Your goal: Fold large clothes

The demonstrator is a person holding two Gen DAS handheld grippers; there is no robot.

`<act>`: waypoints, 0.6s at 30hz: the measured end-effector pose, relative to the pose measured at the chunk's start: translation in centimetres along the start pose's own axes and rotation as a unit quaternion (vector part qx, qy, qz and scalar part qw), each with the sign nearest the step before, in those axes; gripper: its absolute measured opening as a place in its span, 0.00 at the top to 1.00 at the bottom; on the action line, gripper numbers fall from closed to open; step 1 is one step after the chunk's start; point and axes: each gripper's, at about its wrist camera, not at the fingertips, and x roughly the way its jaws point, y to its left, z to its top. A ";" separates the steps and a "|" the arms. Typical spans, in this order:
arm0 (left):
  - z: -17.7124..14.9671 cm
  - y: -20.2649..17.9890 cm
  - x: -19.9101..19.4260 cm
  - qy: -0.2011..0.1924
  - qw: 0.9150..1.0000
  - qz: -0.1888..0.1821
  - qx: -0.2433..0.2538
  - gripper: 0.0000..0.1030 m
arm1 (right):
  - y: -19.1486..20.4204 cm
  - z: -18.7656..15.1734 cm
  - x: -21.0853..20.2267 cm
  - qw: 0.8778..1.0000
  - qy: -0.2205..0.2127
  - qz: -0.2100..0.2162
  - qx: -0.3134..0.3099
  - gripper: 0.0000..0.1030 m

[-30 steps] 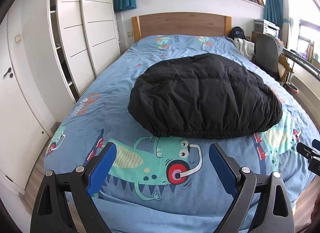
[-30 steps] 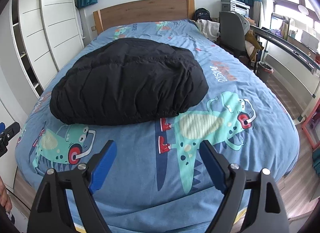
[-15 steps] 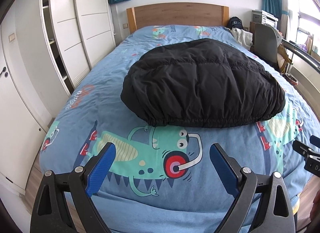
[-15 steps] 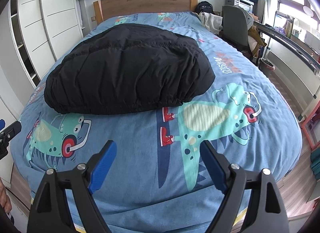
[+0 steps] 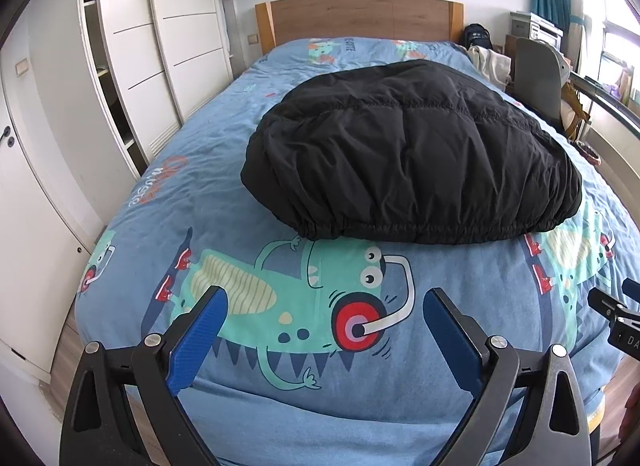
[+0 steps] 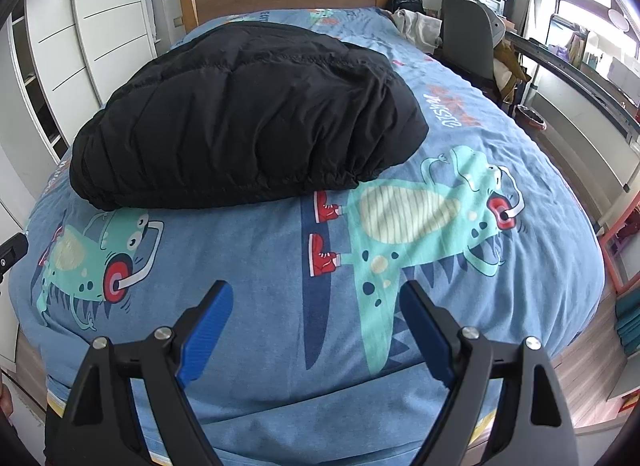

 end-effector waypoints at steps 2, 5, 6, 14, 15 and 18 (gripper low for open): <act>0.0 0.1 0.2 0.004 1.000 -0.001 -0.001 0.06 | -0.1 0.0 0.2 1.000 0.001 -0.001 0.002 0.17; -0.1 0.1 0.5 0.007 1.000 -0.002 -0.003 0.06 | -0.2 0.1 0.3 1.000 0.001 -0.002 0.002 0.17; -0.1 0.1 0.6 0.008 1.000 -0.002 -0.003 0.06 | -0.2 0.1 0.4 1.000 0.001 -0.002 0.001 0.17; -0.2 -0.1 1.2 0.017 1.000 -0.009 -0.002 0.06 | -0.1 0.3 0.6 1.000 -0.001 -0.004 -0.003 0.17; -0.2 -0.1 1.3 0.017 1.000 -0.010 -0.002 0.06 | -0.1 0.3 0.6 1.000 0.000 -0.004 -0.003 0.17; -0.2 0.0 1.4 0.019 1.000 -0.011 -0.002 0.06 | 0.0 0.3 0.7 1.000 0.001 -0.005 -0.003 0.17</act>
